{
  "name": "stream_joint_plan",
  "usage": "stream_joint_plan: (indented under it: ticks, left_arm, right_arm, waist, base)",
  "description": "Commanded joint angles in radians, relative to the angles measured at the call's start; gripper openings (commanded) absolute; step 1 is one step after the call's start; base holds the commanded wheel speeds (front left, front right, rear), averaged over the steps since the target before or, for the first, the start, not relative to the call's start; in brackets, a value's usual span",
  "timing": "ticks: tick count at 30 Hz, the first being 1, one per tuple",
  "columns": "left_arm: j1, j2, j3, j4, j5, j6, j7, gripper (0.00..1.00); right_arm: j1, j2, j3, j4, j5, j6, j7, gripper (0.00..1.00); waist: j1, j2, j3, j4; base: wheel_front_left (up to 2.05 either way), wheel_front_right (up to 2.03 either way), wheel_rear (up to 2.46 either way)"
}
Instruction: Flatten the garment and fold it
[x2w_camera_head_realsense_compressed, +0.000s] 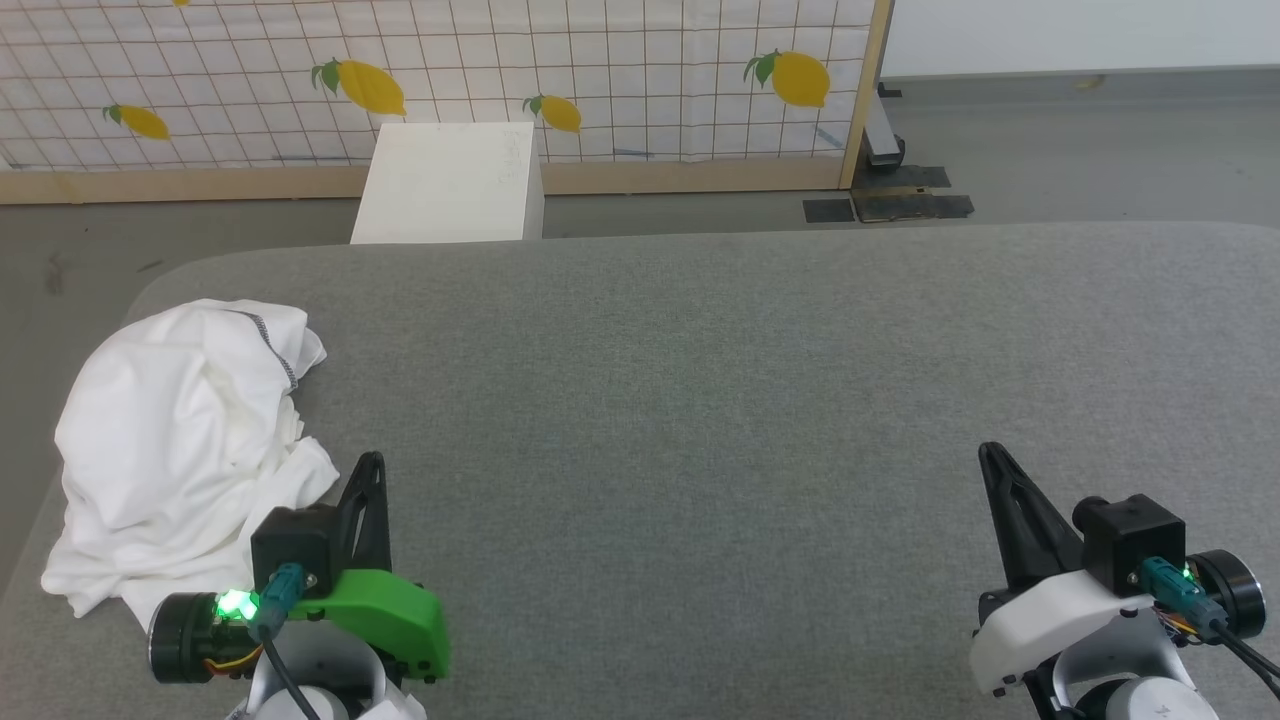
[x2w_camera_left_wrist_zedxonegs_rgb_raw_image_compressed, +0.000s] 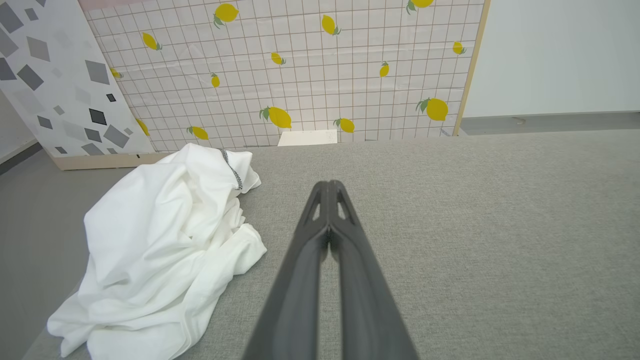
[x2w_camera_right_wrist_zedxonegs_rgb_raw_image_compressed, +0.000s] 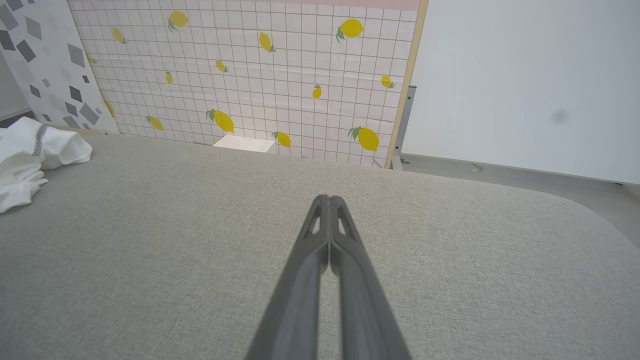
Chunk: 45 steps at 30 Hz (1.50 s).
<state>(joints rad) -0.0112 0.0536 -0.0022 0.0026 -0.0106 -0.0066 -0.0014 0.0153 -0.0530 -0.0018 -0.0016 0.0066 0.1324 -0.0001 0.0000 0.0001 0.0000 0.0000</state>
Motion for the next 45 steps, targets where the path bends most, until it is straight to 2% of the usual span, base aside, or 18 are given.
stream_joint_plan:
  ticks: [1, 32, 33, 34, 35, 36, 45]
  left_arm:
    - [0.011, -0.003, 0.002, -0.003, 0.011, 0.007, 0.001, 0.00]
    - [0.011, -0.003, 0.002, -0.003, 0.011, 0.007, 0.001, 0.00]
    - [0.000, 0.000, 0.000, 0.000, 0.000, 0.000, 0.000, 1.00]
    - [0.000, 0.000, -0.001, 0.000, -0.001, 0.000, 0.000, 1.00]
    - [0.000, 0.000, -0.002, 0.000, -0.001, 0.000, 0.000, 0.00]
    - [0.000, 0.000, -0.002, 0.000, -0.001, 0.000, 0.000, 1.00]
    - [-0.011, 0.000, -0.021, 0.016, -0.017, 0.010, -0.017, 1.00]
  right_arm:
    - [-0.015, 0.003, 0.002, 0.002, -0.007, -0.002, 0.000, 0.00]
    - [-0.015, 0.003, 0.002, 0.002, -0.007, -0.002, 0.000, 0.00]
    - [0.000, 0.000, 0.000, 0.000, 0.000, 0.000, 0.000, 1.00]
    - [0.000, 0.000, 0.000, 0.000, 0.000, 0.000, 0.000, 1.00]
    - [0.000, 0.000, 0.000, 0.000, 0.000, 0.000, 0.000, 0.00]
    - [0.000, -0.001, 0.000, 0.000, 0.000, 0.000, 0.000, 1.00]
    - [-0.001, 0.000, -0.005, 0.003, 0.007, 0.000, -0.014, 1.00]
  waist:
    - [0.0000, -0.0001, 0.000, 0.000]
    - [0.0000, -0.0001, 0.000, 0.000]
    - [0.0000, -0.0001, 0.000, 0.000]
    - [0.0000, -0.0001, 0.000, 0.000]
    - [0.0000, -0.0001, 0.000, 0.000]
    - [0.0000, -0.0001, 0.000, 0.000]
    - [0.0000, -0.0001, 0.001, 0.006]
  base:
    - [0.00, 0.00, 0.00]
    - [0.00, 0.00, 0.00]
    - [0.00, 0.00, 0.00]
    - [0.00, 0.00, 0.00]
    - [0.00, 0.00, 0.00]
    - [0.00, 0.00, 0.00]
    - [0.00, 0.00, 0.00]
